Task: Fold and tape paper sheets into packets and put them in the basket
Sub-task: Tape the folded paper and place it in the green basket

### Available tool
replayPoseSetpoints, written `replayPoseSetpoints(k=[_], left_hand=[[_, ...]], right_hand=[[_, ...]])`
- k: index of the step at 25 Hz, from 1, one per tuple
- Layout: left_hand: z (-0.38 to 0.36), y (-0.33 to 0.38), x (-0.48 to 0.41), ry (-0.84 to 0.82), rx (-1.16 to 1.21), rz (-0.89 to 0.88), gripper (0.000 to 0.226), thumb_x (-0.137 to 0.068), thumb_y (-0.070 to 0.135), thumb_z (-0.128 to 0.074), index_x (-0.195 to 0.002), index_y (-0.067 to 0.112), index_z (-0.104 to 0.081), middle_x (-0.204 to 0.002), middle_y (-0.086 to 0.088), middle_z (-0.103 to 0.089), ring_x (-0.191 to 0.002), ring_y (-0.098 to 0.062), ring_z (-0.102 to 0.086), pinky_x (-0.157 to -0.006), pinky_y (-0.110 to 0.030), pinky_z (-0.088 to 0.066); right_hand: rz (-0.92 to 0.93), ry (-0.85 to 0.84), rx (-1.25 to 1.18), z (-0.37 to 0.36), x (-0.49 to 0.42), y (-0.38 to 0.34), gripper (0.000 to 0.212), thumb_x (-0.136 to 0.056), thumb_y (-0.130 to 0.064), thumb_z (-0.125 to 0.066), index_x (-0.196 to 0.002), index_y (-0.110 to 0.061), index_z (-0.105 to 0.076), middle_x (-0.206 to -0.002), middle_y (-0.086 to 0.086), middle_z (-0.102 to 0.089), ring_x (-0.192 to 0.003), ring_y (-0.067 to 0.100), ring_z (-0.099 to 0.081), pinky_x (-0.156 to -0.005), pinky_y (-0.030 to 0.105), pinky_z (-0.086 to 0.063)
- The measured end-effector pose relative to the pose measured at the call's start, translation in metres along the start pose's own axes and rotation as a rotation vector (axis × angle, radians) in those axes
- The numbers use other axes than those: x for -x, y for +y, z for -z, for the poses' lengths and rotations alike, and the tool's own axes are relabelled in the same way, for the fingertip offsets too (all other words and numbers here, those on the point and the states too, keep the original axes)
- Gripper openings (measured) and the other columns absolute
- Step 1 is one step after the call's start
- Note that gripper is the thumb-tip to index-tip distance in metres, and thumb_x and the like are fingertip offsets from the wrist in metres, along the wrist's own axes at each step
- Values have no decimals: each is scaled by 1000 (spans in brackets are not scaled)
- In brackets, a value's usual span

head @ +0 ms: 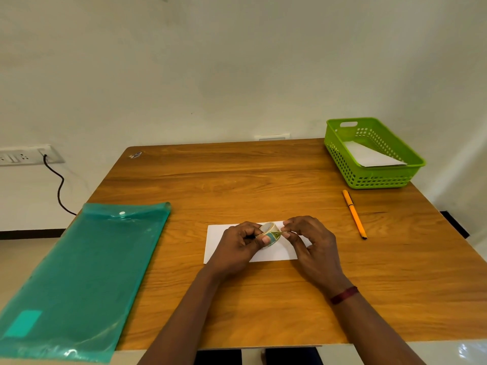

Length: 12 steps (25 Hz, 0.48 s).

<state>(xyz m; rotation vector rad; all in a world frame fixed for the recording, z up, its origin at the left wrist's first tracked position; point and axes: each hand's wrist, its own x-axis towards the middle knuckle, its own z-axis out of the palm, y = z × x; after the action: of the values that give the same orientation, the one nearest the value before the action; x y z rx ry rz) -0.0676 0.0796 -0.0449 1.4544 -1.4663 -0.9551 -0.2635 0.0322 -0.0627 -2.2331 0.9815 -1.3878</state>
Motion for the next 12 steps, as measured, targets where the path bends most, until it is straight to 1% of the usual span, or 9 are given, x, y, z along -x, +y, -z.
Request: replayPoseSetpoints(k=[4, 12], left_hand=[[-1, 0, 0, 13, 26, 18, 5, -90, 25, -68, -87, 24, -71, -106, 8, -66, -100, -9, -59, -74, -10, -46], [-2, -3, -1, 26, 59, 36, 5, -90, 27, -67, -89, 26, -71, -109, 2, -67, -102, -16, -61, -78, -16, -49]], right_hand=[[11, 8, 21, 0, 0, -2, 9, -86, -12, -69, -95, -13, -72, -102, -5, -67, -101, 5, -60, -81, 30, -52], [55, 35, 56, 1, 1, -4, 11, -85, -8, -70, -94, -12, -72, -100, -1, -68, -99, 10, -61, -82, 30, -51]])
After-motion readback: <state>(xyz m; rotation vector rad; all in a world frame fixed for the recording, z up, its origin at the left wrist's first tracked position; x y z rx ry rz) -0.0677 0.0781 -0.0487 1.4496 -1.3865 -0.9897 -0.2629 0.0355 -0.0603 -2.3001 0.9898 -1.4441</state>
